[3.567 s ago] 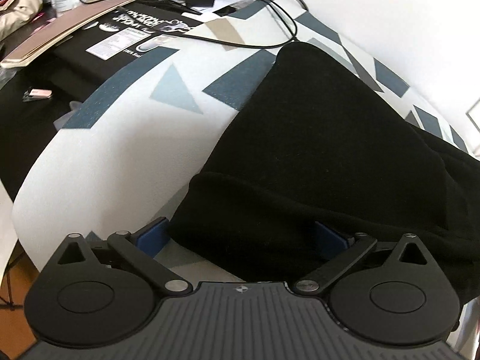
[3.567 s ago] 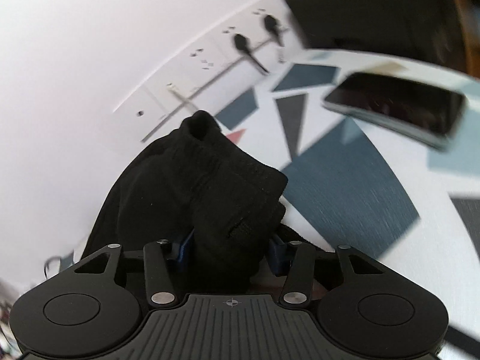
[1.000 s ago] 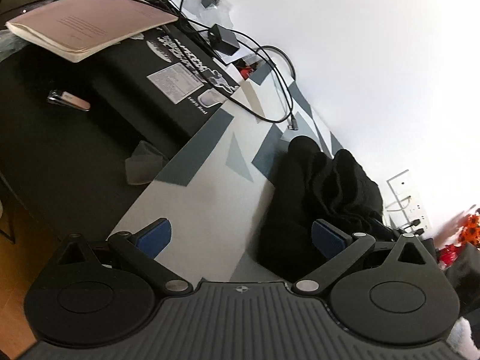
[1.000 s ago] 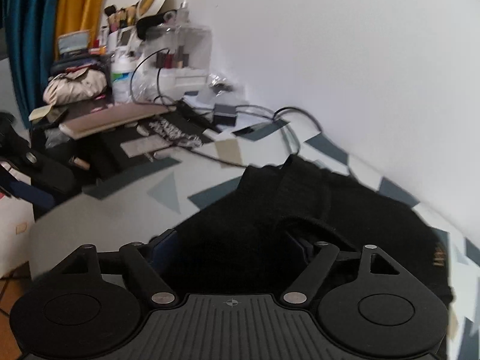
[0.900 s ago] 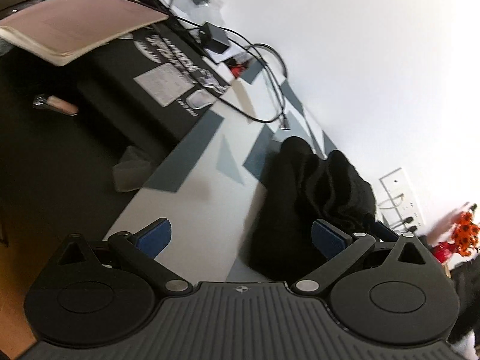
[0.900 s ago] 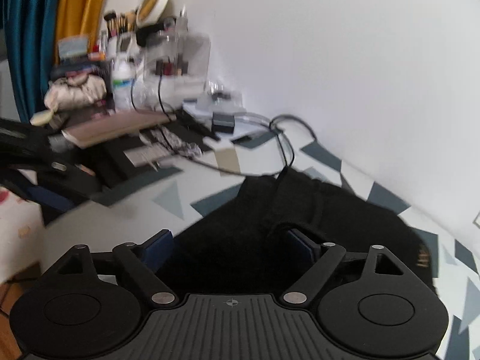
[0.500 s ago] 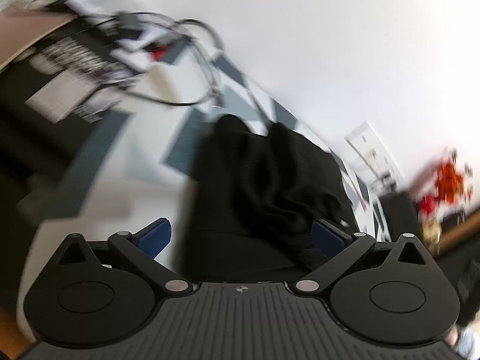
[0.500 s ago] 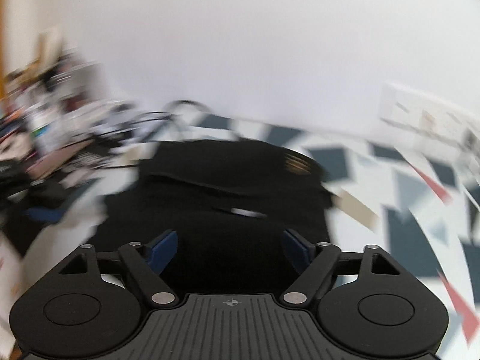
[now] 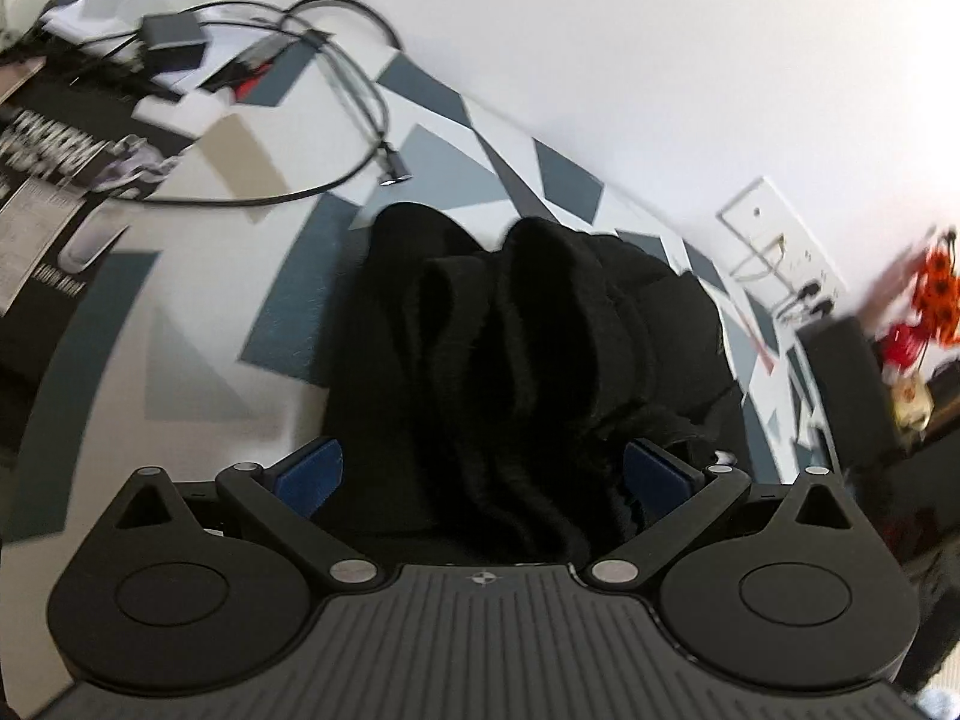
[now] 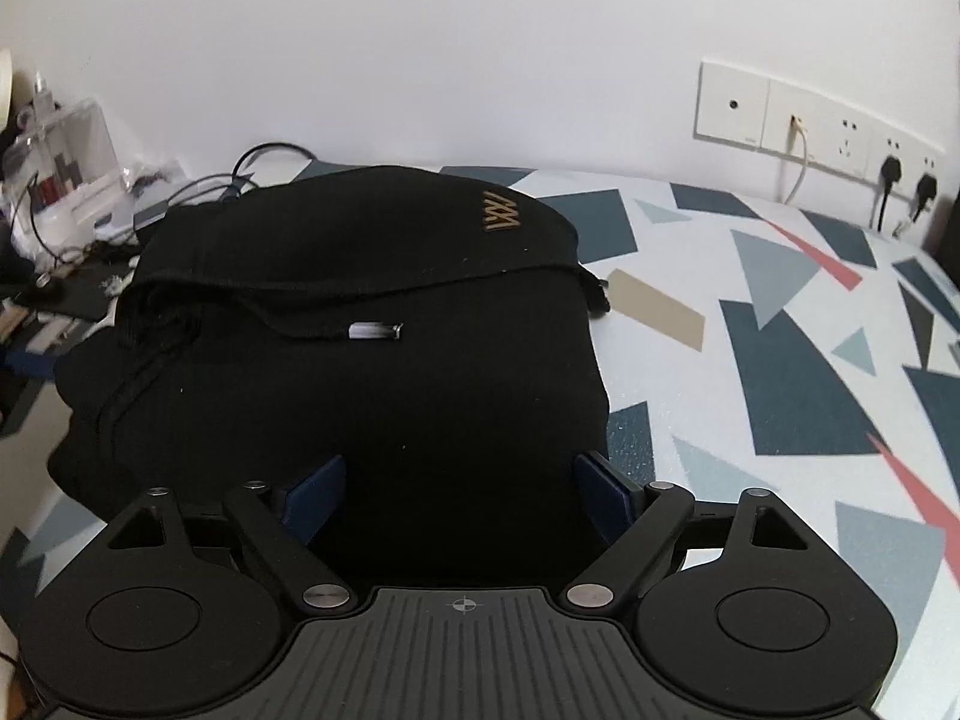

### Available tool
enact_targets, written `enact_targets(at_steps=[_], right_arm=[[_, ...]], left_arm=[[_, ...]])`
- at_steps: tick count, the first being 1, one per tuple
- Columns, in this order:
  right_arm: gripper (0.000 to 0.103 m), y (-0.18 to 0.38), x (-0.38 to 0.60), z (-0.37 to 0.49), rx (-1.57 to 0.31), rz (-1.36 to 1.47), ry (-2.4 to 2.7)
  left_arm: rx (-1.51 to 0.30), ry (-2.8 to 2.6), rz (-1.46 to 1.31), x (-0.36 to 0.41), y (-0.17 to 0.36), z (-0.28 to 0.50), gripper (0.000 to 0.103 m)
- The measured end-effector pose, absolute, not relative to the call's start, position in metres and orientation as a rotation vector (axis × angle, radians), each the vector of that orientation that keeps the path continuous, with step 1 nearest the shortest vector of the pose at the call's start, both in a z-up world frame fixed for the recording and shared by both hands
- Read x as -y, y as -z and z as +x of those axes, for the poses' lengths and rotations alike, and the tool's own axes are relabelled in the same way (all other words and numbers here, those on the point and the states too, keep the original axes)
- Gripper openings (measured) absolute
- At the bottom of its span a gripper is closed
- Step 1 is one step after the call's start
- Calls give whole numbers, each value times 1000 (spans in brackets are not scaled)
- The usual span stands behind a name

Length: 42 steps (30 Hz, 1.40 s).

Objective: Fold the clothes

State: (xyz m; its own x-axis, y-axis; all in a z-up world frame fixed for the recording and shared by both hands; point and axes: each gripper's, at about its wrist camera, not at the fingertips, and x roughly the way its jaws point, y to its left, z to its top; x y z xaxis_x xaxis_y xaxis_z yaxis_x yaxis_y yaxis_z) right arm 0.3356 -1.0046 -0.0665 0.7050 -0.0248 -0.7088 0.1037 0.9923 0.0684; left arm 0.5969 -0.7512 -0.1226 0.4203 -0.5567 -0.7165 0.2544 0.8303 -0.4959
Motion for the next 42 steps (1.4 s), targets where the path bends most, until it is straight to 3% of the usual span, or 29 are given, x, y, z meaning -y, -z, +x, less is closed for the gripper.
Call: enact_targets(at_steps=[8,22,32,37,42], right_arm=[[81,67,995,335,-787,57,66],[81,69,998,335,-788,68,52],[81,68,998,336,-791,80,53],[81,69,999,335,-788,83,46],[81,68,999,335,-789,84,44]], left_arm=[[-1079,474,-289,758,135,601,103],[-1244,406,-814,692,179,571,103],[-1196,473,-816,697,179,571,102],[-1175,585,-1024,677,190,566,102],[-1158,575,-930,689,187,561,102]])
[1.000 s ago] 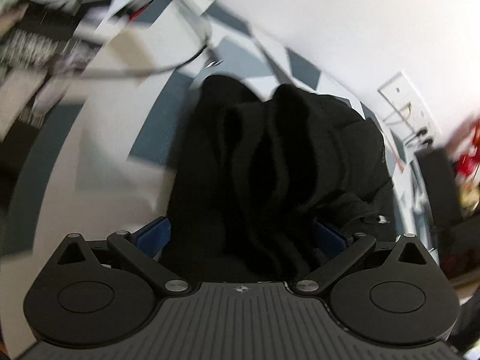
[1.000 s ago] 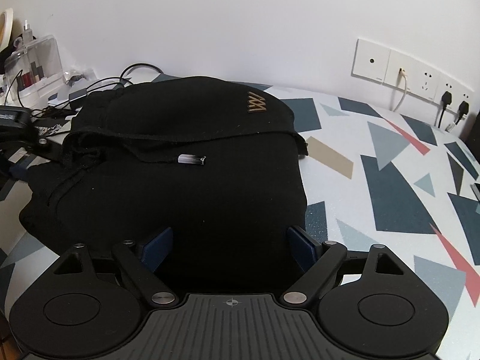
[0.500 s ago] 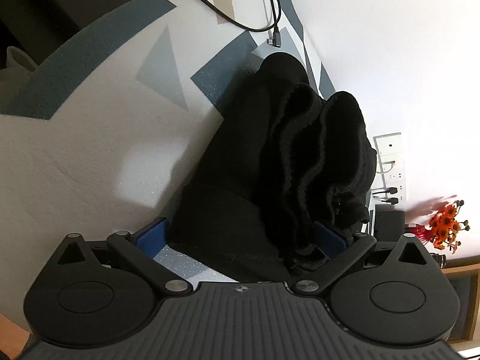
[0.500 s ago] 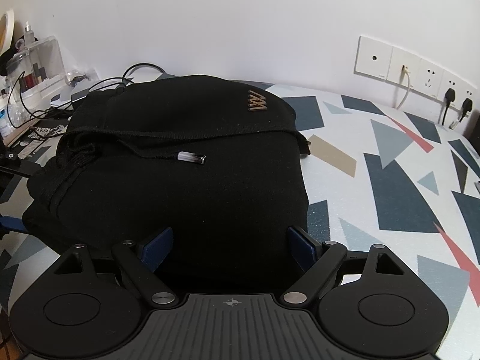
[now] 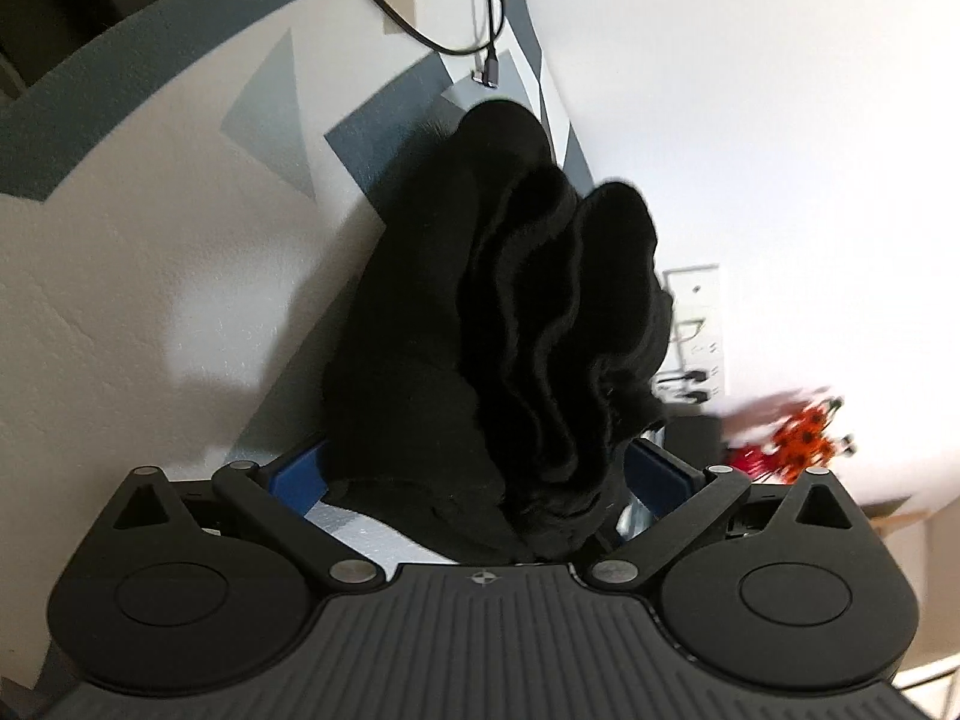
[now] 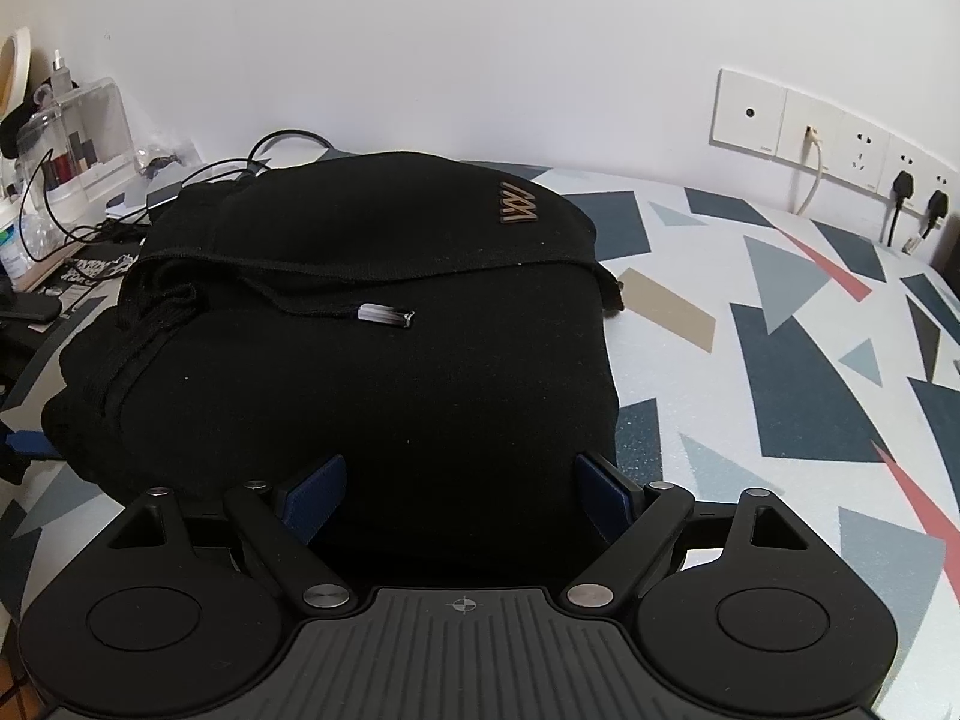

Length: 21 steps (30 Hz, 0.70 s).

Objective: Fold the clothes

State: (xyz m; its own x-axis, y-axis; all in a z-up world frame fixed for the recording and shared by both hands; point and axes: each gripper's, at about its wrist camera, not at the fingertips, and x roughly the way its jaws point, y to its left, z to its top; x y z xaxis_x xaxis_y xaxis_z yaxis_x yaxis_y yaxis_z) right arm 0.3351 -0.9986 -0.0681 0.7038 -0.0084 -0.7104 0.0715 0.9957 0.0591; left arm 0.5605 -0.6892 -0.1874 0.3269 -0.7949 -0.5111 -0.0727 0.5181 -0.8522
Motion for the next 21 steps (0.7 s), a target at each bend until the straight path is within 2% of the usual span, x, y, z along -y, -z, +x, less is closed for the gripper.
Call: enact_targets(at_steps=[8,11,16,21], right_arm=[[81,68,997,335,-794,82,48],[81,68,997,335,-795,82,51],[81,67,997,335,-794,85,49],[81,68,997,334,-785,90,51]], left_arm=[[-1143,620,-667,718,173,552,102],[-1155,632,-693,723,175,549,102],[-1204,832,-886,730,175,549,102],[-1220,729,-770,748,185,541,103]])
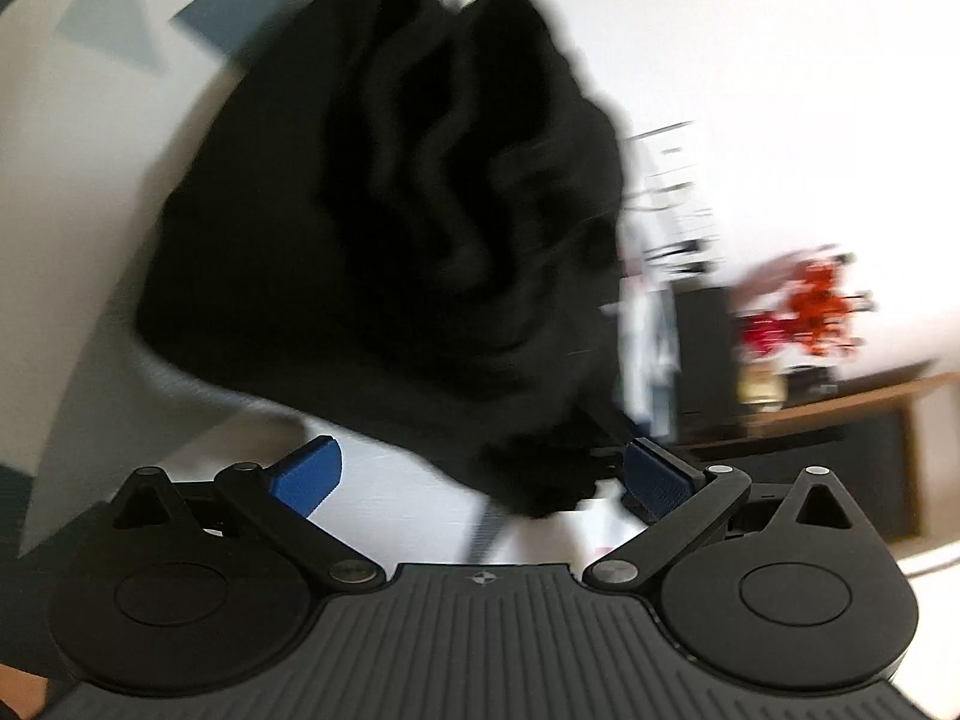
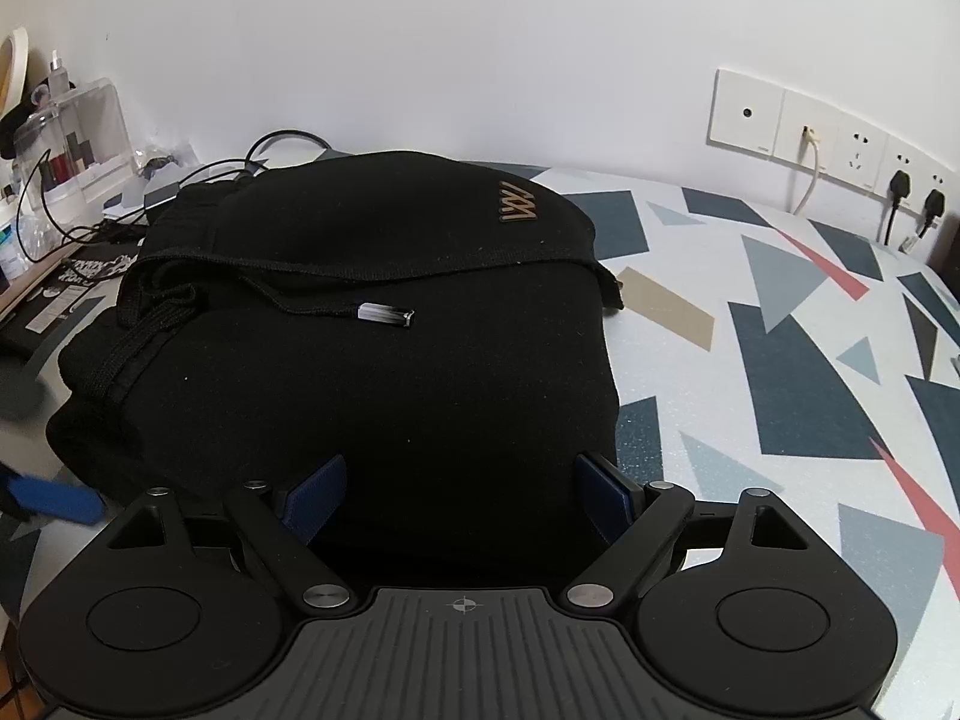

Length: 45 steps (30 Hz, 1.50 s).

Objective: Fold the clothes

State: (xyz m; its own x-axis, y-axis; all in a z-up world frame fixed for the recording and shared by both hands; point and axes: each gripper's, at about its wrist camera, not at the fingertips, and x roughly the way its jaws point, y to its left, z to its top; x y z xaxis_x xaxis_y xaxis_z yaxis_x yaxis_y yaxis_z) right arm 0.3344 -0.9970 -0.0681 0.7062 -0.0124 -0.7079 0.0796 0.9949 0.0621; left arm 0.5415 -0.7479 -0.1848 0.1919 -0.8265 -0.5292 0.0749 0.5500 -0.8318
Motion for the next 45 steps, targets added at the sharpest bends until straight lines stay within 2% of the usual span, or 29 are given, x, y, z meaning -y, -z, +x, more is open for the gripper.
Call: enact_targets(at_steps=[5,14,21,24,27,30,31,33,35,37,42,45], right_arm=[[81,68,996,334,-785,92,46],[81,67,990,327,-793,99,31],[81,72,961,311,-824,-108,-28],[81,68,972,309,-811,-57,-53],[78,64,988,310,-818,14,-52],[80,63,986,305,-818,-105,-48],[81,62,988,302,-816,-106,-54],[84,57,998,295,-818,-35,-65],[88,53,1014,288,-817,96,-64],[89,57,1038,284,-819,291,-52],[89,66,1092,288,-771,650,-20],[89,71,1119,306,-735,764,-35]], left_arm=[[-1153,725,-677,763,177,535,103],[-1122,594,-923,773,194,552,103],[-1059,537,-874,784,187,561,102],[-1065,553,-872,782,187,564,102],[-1066,556,-901,777,190,564,100],[-1085,521,-938,775,190,567,98],[-1093,505,-951,774,190,568,94],[-1112,471,-963,770,191,568,85],[-1126,447,-967,766,192,568,68],[-1131,439,-964,763,193,567,62],[-1129,402,-945,765,190,566,60],[-1113,417,-963,765,192,566,66]])
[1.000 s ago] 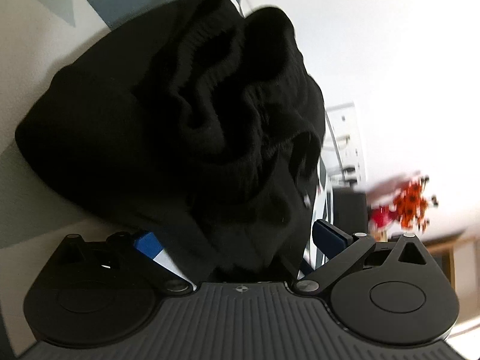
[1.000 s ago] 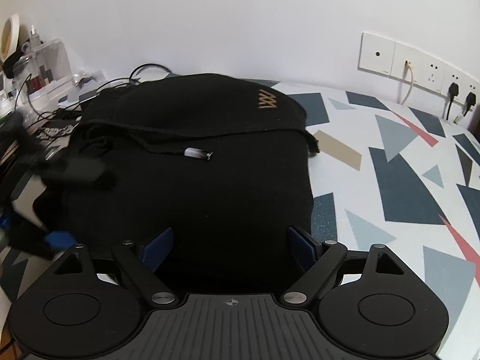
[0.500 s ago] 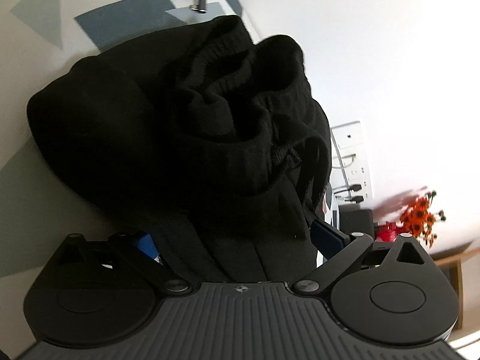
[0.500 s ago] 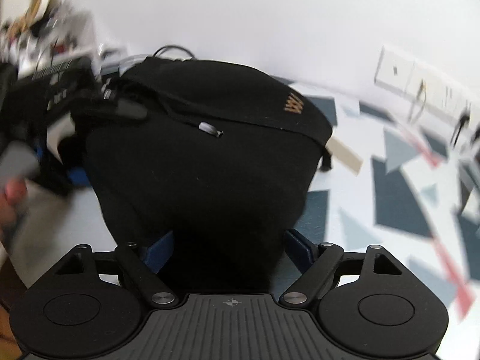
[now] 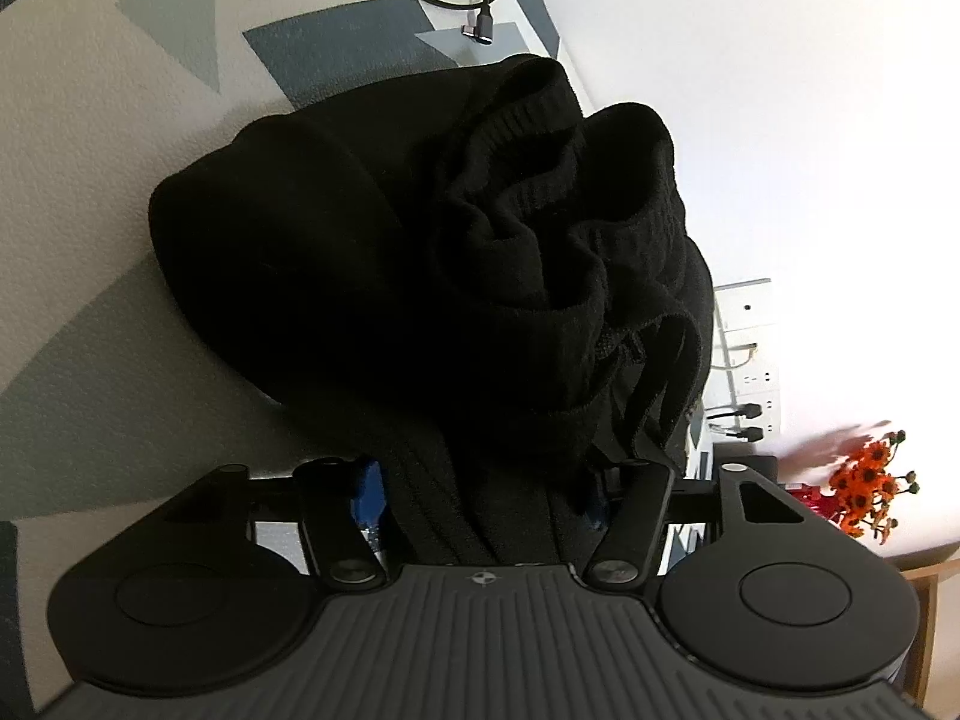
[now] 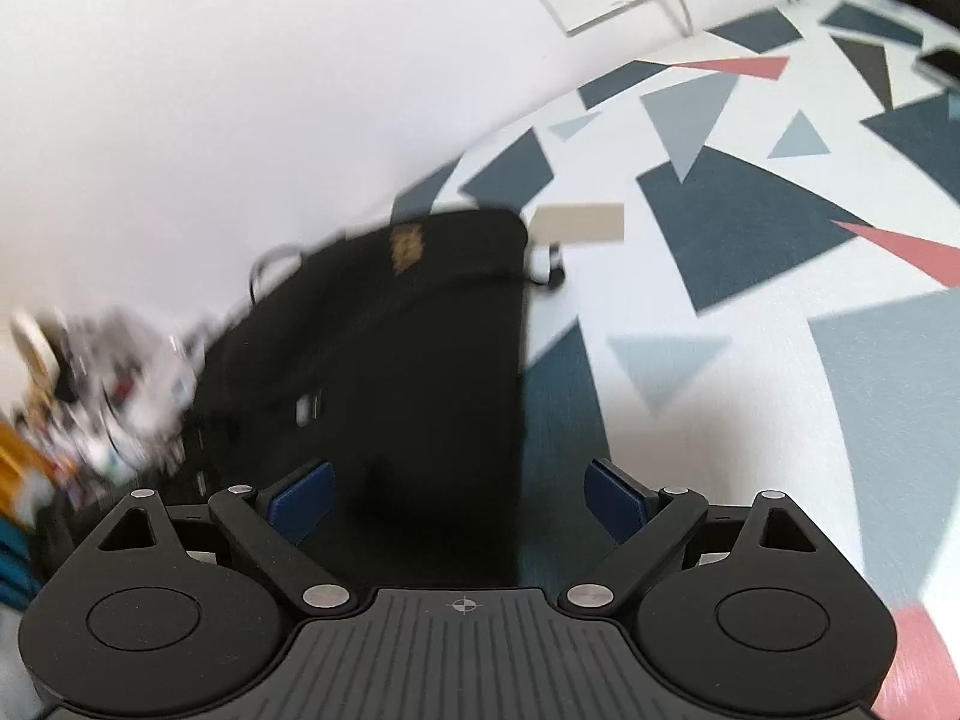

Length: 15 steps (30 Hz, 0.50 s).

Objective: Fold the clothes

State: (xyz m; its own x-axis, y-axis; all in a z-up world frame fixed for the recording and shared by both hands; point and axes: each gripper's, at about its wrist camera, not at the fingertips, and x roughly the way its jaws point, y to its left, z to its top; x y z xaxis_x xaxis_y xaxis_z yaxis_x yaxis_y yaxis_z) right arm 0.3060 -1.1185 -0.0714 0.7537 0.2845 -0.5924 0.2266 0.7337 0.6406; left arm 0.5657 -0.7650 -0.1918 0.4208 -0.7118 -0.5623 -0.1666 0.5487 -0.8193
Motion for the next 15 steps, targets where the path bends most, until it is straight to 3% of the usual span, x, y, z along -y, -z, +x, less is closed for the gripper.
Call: enact_targets(at_steps=[3,5,8,15], right_arm=[[89,85,1142,335,-739,839,-60],[89,94,1158,355,-740,889,-77],[89,108,1174,384,-759,927,-103],[90,121,1192,459,-790,927,-234]], left_arm=[[-1097,432,-1002,763,195,566,74],[-1076,447,-1022,765,196,567,89],[-1036,451,-988,778,191,569,102],[-982,339,-938,797,181,572,101]])
